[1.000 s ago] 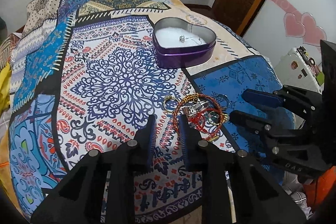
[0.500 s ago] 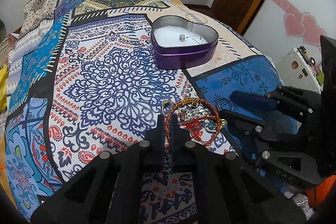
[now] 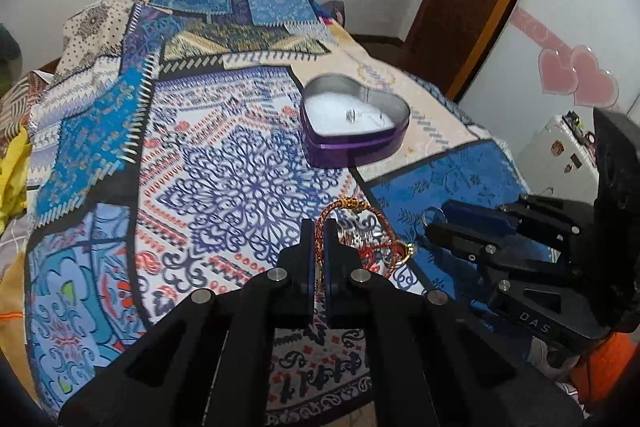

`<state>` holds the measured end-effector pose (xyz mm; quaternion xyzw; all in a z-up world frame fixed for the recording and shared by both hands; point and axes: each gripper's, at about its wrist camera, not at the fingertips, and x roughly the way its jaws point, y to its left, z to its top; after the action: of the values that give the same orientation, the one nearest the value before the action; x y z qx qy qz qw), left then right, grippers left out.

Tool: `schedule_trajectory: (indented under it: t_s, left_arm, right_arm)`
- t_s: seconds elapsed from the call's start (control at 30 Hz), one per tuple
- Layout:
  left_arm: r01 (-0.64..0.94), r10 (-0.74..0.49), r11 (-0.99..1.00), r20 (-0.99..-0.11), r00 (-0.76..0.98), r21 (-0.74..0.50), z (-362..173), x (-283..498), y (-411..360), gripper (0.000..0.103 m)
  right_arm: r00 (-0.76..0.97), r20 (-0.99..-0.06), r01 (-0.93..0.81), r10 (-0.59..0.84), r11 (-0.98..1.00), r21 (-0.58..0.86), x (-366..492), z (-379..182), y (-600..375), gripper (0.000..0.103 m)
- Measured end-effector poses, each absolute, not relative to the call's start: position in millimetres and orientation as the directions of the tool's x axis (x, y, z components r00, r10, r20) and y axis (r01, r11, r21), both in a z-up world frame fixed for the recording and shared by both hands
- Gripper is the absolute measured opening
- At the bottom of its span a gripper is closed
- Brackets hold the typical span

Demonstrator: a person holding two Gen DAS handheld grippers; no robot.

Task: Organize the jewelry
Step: 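Grasp the red-gold bracelet with the left tool while the right tool grasps a silver ring, then carry the bracelet and ring into the heart tin and release both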

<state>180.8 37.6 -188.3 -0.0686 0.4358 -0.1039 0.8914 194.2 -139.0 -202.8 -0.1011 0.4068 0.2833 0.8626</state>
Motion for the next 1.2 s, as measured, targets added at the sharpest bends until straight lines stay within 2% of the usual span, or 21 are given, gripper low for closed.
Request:
schedule_trajectory:
  t_s: [0.57,1.2]
  left_arm:
    - [0.13,-0.226,0.973,-0.688,0.69,-0.189,-144,181,42,0.002]
    - [0.179,-0.232,0.973,-0.623,0.747,-0.147,-117,223,25,0.001]
  right_arm:
    - [0.597,-0.686,-0.539,0.416,0.841,0.04,195,-165,-147,0.019]
    - [0.649,-0.632,-0.514,0.424,0.856,0.046,221,-147,-151,0.019]
